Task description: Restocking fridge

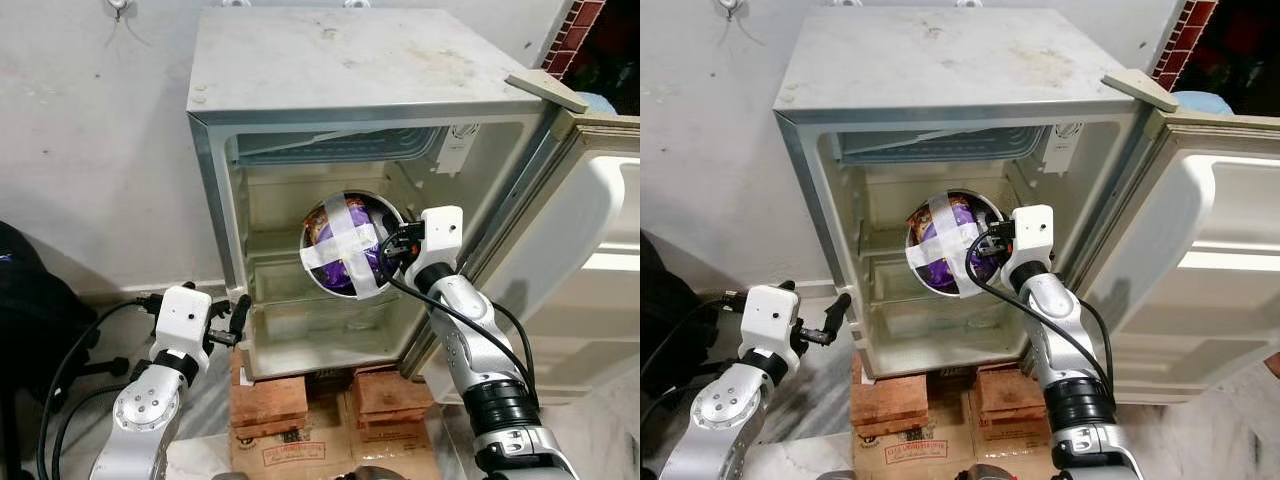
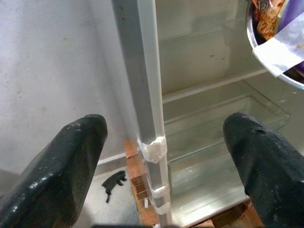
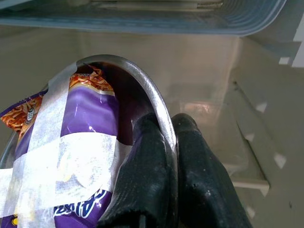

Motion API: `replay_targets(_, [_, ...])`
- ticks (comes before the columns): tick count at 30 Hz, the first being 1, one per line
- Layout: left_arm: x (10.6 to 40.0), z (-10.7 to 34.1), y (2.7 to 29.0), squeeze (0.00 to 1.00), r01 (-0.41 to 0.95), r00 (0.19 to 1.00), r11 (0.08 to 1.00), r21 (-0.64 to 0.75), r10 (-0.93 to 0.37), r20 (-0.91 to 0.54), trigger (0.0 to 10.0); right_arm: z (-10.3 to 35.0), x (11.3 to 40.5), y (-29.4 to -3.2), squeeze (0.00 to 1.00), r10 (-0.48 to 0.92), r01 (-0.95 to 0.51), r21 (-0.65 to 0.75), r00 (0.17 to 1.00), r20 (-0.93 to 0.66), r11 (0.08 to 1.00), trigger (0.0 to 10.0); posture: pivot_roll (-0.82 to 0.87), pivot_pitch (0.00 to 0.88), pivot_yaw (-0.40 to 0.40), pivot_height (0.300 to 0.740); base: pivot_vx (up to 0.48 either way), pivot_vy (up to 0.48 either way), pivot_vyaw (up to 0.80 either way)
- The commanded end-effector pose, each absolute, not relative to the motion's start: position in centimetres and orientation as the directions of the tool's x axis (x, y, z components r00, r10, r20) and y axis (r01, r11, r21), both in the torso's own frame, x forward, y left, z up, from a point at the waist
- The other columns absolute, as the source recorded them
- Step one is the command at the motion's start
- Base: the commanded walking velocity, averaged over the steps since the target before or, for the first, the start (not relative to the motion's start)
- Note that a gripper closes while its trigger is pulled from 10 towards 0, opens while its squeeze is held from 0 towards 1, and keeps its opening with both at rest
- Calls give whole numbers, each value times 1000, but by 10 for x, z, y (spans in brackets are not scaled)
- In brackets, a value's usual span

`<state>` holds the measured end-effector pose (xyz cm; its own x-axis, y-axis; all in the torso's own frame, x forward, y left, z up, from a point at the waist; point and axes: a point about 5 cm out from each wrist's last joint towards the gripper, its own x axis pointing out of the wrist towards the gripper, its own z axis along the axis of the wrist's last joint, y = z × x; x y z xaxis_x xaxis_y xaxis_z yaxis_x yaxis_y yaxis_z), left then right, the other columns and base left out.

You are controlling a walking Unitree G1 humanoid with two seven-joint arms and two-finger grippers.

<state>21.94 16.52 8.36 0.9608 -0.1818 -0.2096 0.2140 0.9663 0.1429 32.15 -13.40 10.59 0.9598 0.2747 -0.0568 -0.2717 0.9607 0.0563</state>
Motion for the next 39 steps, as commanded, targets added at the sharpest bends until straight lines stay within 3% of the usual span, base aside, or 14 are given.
replay_targets(1, [222,88,162,0,231,959,960,156,-198,-203,10000,114,325,-134,0,273,-271,60,962,-22,961,10000,103,0,-55,740,266,0,0])
replay_targets(13, [222,87,158,0,242,955,957,158,-206,-214,10000,111,327,-135,0,277,-273,70,960,-45,959,10000,101,0,-56,740,343,-132,0])
replay_targets(24, [208,84,170,0,107,963,979,175,-58,-264,10000,100,334,-120,0,315,-301,121,940,-131,946,10000,143,2,-83,740,0,0,0])
replay_targets(39, [168,86,179,0,-29,932,986,162,86,-351,10000,97,346,-92,0,381,-342,223,910,-164,913,10000,209,91,-122,740,0,0,0])
